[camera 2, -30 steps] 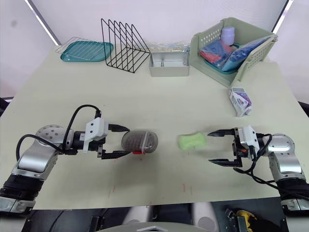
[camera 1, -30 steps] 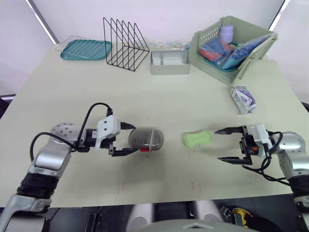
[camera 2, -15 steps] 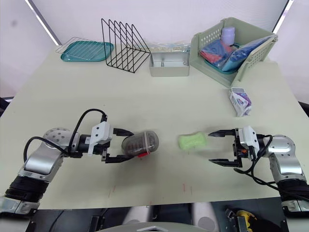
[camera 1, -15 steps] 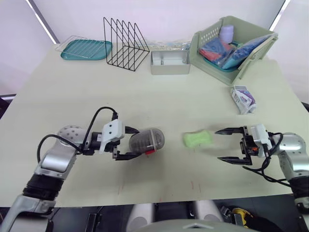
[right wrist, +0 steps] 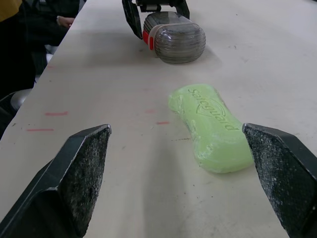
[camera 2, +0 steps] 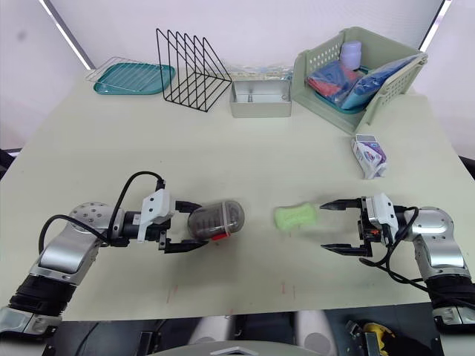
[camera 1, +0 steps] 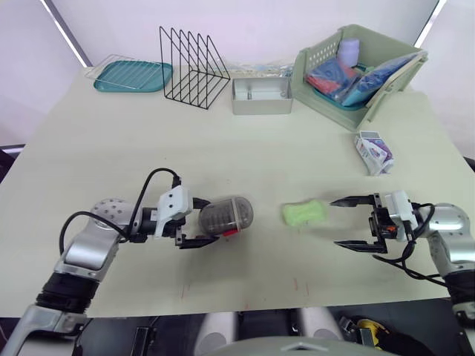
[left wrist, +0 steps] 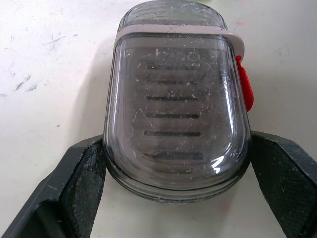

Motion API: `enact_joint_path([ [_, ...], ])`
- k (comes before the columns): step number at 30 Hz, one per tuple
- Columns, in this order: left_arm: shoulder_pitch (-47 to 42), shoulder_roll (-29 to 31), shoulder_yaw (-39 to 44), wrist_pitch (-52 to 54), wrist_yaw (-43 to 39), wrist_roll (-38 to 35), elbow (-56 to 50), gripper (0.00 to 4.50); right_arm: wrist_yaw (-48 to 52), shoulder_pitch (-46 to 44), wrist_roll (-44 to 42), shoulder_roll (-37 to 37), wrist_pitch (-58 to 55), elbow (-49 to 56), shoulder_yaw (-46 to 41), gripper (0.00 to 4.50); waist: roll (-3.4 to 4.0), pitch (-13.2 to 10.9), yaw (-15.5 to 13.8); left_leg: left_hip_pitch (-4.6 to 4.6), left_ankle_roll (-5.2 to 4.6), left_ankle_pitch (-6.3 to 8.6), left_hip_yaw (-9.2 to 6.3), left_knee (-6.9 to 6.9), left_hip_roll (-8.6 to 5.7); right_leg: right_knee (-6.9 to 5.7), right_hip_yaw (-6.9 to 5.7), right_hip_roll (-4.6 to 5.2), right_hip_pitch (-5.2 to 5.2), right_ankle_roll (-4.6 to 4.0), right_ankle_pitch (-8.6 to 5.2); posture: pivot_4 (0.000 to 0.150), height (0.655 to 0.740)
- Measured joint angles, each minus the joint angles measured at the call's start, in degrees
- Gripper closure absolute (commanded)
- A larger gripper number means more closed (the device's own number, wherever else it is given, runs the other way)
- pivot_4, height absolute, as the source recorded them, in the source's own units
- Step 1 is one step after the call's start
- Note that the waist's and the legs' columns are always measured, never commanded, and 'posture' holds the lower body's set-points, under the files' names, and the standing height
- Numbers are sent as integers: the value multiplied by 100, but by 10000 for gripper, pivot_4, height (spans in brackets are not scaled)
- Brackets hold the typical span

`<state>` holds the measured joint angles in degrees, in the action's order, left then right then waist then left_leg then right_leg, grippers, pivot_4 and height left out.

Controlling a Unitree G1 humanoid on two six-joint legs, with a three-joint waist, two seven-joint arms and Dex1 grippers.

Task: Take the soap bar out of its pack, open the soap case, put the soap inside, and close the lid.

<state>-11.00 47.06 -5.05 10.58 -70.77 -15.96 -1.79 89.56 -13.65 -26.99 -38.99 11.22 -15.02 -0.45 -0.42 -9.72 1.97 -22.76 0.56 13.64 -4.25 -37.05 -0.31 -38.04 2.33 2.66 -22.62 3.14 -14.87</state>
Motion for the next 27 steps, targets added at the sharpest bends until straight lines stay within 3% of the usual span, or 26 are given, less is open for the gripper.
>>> enact_joint_path([
  [19, -41, -148, 45, -70, -3, -100, 108, 0, 14, 50, -77, 4, -167, 29, -9, 378, 0, 0, 2, 0, 0, 0, 0, -1, -1, 0, 0, 0, 0, 0, 0, 1500, 7400],
  [20, -43, -149, 44, -97, 3, -93, 151, 4905, 13, 50, -70, 4, -165, 25, -9, 0, 0, 0, 3, 0, 0, 0, 0, 0, -1, 0, 0, 0, 0, 0, 0, 1500, 7400],
  [22, -59, -152, 43, -136, 11, -89, 204, 10404, 11, 49, -64, 4, -162, 23, -9, 0, 0, 0, 2, 0, 0, 0, 0, -1, -1, 0, 0, 0, 0, 0, 0, 1500, 7400],
  [27, -74, -158, 43, -294, 75, -30, 255, 10404, 8, 49, -34, 4, -157, 22, -9, 0, 0, 0, 1, 0, 0, 0, 0, -1, -1, 0, 0, 0, 0, 0, 0, 1500, 7400],
])
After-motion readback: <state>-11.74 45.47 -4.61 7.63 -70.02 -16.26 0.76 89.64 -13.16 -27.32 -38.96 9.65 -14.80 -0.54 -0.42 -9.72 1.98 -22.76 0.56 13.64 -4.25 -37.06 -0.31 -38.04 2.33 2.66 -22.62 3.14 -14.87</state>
